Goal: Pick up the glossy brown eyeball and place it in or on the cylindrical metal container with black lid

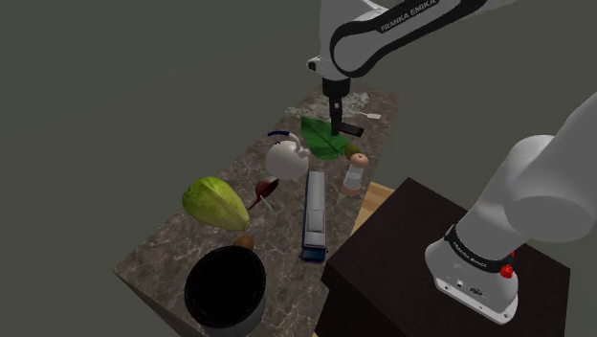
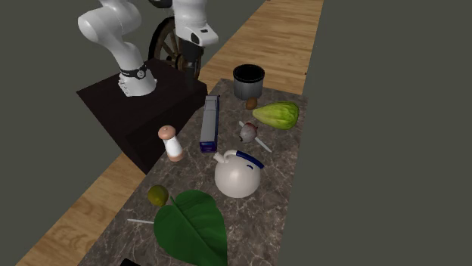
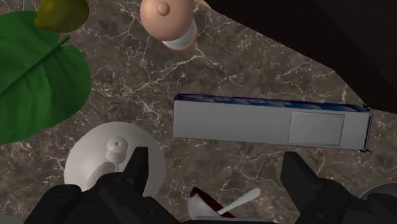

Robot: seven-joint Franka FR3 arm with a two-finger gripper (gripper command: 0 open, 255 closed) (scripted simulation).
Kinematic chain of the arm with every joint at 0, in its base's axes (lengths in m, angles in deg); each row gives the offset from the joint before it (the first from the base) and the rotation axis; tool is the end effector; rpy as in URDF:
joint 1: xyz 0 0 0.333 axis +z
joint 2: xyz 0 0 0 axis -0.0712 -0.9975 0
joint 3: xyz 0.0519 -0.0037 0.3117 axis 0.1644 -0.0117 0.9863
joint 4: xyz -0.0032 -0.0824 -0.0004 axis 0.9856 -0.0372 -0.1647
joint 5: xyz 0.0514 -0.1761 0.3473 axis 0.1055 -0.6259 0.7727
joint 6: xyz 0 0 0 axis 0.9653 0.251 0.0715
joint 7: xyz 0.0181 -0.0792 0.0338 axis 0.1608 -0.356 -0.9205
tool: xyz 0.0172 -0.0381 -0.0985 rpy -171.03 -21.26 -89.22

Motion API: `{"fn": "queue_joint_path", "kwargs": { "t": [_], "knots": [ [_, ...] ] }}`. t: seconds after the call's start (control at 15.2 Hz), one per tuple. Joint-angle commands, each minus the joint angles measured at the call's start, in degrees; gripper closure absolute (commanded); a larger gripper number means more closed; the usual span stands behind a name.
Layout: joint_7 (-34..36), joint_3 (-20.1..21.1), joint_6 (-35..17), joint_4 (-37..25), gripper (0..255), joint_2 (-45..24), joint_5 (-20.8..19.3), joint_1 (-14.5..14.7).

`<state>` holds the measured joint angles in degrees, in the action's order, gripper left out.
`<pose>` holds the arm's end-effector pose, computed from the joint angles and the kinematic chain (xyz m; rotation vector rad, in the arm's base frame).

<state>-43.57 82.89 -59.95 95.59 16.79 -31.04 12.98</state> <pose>0.4787 0.0232 0.3820 2.8388 1.0724 -0.1647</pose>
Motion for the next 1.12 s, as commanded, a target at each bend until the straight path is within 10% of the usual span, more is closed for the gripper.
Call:
{"fn": "queue_joint_path", "kwargs": {
  "t": [0.0, 1.06],
  "knots": [
    [-2.32, 0.48, -3.15, -1.76, 0, -4.55, -0.72, 0.74],
    [-15.55, 4.96, -18.46, -19.34, 0, -34.91, -11.1, 6.04]
  ]
}}
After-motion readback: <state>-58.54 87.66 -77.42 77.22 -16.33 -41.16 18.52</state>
